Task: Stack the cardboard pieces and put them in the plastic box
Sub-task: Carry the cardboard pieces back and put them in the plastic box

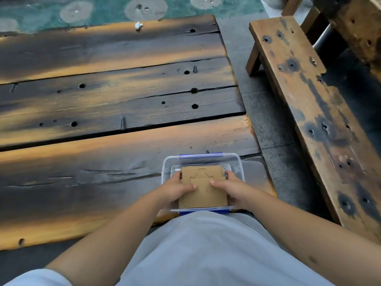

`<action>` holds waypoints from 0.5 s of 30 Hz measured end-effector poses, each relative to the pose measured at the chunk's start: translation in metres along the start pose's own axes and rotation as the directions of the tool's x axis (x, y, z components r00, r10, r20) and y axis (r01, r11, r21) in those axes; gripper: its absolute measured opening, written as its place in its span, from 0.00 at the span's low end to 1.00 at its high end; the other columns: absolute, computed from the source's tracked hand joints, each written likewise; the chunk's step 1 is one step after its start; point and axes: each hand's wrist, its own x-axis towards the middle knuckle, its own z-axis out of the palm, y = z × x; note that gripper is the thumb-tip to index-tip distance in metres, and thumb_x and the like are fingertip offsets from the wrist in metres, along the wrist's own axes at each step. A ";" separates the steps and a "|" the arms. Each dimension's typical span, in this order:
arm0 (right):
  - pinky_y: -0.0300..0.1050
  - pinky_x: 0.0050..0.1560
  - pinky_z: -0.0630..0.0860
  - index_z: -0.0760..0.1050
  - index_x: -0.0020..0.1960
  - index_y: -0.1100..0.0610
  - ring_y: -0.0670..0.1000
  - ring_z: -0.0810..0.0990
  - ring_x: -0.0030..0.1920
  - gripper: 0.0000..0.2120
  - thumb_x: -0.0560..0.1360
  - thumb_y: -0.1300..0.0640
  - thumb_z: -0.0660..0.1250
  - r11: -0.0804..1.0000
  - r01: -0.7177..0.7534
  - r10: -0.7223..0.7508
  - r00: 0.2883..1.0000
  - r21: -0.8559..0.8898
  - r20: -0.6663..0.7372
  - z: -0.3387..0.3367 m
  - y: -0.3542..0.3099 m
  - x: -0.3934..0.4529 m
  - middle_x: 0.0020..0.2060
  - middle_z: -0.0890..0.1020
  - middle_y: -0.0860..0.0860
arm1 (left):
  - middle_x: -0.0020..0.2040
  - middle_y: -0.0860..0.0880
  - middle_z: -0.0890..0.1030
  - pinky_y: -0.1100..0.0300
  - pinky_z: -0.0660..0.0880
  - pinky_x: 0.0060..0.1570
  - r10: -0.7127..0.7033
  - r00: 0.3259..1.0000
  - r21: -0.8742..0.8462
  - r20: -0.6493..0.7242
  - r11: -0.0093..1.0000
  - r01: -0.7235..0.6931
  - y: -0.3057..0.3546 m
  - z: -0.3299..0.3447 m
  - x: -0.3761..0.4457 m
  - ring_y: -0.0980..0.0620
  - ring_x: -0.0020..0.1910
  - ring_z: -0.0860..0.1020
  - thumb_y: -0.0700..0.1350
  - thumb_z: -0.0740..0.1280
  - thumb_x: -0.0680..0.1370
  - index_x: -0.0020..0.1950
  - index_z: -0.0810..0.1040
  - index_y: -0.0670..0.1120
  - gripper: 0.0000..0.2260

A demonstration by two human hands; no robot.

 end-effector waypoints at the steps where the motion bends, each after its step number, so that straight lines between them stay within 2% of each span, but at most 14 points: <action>1: 0.55 0.52 0.80 0.62 0.68 0.48 0.54 0.82 0.53 0.35 0.68 0.52 0.78 1.000 -0.001 0.001 1.000 0.005 0.014 -0.002 0.001 0.002 0.57 0.79 0.50 | 0.54 0.54 0.80 0.65 0.78 0.35 0.007 1.000 0.008 0.005 1.000 -0.007 0.000 -0.001 0.001 0.55 0.50 0.80 0.48 0.75 0.71 0.66 0.68 0.53 0.27; 2: 0.57 0.54 0.80 0.64 0.67 0.47 0.55 0.82 0.54 0.34 0.68 0.52 0.78 1.000 -0.006 0.006 1.000 0.017 0.029 -0.003 0.002 0.004 0.57 0.80 0.51 | 0.55 0.53 0.80 0.63 0.80 0.39 0.010 1.000 0.005 0.009 1.000 -0.010 -0.001 -0.002 0.003 0.53 0.51 0.81 0.48 0.76 0.71 0.66 0.69 0.52 0.27; 4: 0.58 0.54 0.80 0.65 0.65 0.46 0.55 0.82 0.54 0.32 0.67 0.51 0.78 1.000 -0.018 0.016 0.998 0.026 0.055 -0.006 0.004 0.005 0.58 0.80 0.51 | 0.58 0.50 0.81 0.52 0.80 0.53 -0.006 1.000 -0.019 0.026 1.000 0.006 -0.001 -0.003 0.002 0.49 0.55 0.81 0.51 0.77 0.68 0.66 0.70 0.53 0.29; 6: 0.55 0.51 0.81 0.66 0.62 0.44 0.54 0.82 0.54 0.28 0.68 0.49 0.77 1.000 -0.031 0.030 0.996 0.005 0.078 -0.007 0.002 0.005 0.57 0.80 0.48 | 0.59 0.50 0.81 0.45 0.76 0.59 -0.036 0.998 -0.017 0.053 0.999 0.037 0.002 -0.007 0.002 0.47 0.57 0.80 0.55 0.77 0.65 0.64 0.71 0.56 0.30; 8: 0.51 0.46 0.81 0.67 0.57 0.41 0.51 0.82 0.53 0.22 0.70 0.48 0.76 0.999 -0.035 0.037 0.993 -0.016 0.109 -0.007 0.000 0.005 0.55 0.80 0.44 | 0.58 0.51 0.82 0.43 0.75 0.60 -0.053 0.995 0.006 0.085 0.999 0.052 0.003 -0.012 0.002 0.47 0.57 0.80 0.56 0.76 0.65 0.63 0.72 0.58 0.28; 10: 0.49 0.48 0.80 0.68 0.56 0.39 0.48 0.82 0.53 0.20 0.70 0.46 0.75 0.999 -0.030 0.034 0.990 -0.025 0.138 -0.009 -0.001 0.007 0.55 0.80 0.42 | 0.56 0.52 0.83 0.42 0.74 0.61 -0.068 0.991 0.007 0.112 0.998 0.068 0.005 -0.015 0.002 0.47 0.57 0.81 0.56 0.75 0.67 0.61 0.73 0.60 0.24; 13: 0.53 0.55 0.79 0.70 0.63 0.44 0.51 0.82 0.56 0.28 0.67 0.44 0.76 0.999 -0.026 0.032 0.985 -0.040 0.168 -0.009 -0.003 0.010 0.58 0.81 0.46 | 0.53 0.54 0.84 0.44 0.77 0.58 -0.076 0.990 0.065 0.121 0.996 0.069 0.005 -0.016 0.004 0.49 0.55 0.82 0.54 0.75 0.67 0.56 0.76 0.61 0.19; 15: 0.54 0.55 0.80 0.71 0.64 0.47 0.52 0.83 0.55 0.29 0.67 0.47 0.77 0.995 -0.019 0.035 0.985 -0.098 0.169 -0.007 -0.003 0.010 0.58 0.82 0.48 | 0.53 0.53 0.84 0.47 0.79 0.55 -0.056 0.995 0.163 0.087 0.986 0.042 0.007 -0.012 0.007 0.50 0.53 0.82 0.53 0.75 0.68 0.54 0.78 0.58 0.16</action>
